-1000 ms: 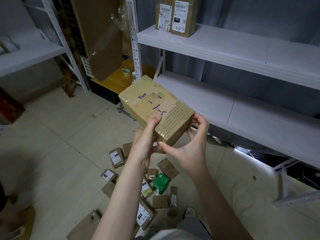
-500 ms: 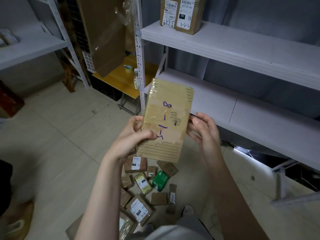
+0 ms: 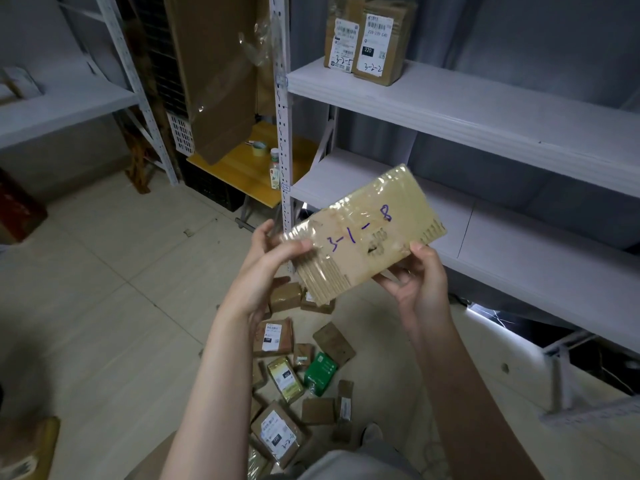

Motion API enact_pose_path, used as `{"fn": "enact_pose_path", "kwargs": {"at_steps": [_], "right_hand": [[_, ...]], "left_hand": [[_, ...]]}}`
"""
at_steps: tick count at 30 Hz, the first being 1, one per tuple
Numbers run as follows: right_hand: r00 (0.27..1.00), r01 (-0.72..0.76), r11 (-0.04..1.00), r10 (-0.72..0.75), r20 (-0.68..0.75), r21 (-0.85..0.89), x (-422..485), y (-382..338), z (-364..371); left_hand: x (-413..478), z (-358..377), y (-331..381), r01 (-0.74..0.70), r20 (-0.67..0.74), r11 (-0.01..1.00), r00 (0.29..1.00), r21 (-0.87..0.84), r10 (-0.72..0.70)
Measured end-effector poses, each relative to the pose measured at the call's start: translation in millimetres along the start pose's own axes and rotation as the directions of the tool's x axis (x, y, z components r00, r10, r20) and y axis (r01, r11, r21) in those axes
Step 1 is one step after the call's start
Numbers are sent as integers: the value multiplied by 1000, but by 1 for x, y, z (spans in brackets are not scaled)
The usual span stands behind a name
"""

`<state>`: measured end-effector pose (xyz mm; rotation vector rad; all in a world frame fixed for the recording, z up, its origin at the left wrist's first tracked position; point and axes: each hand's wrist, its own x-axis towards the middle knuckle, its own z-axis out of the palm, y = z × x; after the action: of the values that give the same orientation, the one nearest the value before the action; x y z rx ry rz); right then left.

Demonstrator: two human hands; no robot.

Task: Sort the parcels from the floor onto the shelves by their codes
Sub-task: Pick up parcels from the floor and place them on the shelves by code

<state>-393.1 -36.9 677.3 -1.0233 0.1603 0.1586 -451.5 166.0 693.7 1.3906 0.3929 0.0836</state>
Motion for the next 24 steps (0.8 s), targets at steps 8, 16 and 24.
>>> {"fn": "enact_pose_path", "kwargs": {"at_steps": [8,16,24], "right_hand": [[996,82,992,-78,-45,91,8,-15,19],[988,154,987,-154,-1,37,45,-48,11],[979,201,972,-198,37,-121,128,-94,-2]], "left_hand": [[11,31,12,41,65,998,997,-53,-38],[45,65,43,-102,-30,993,995,-56,100],[112,97,69,-203,-56,979,977,19,204]]}}
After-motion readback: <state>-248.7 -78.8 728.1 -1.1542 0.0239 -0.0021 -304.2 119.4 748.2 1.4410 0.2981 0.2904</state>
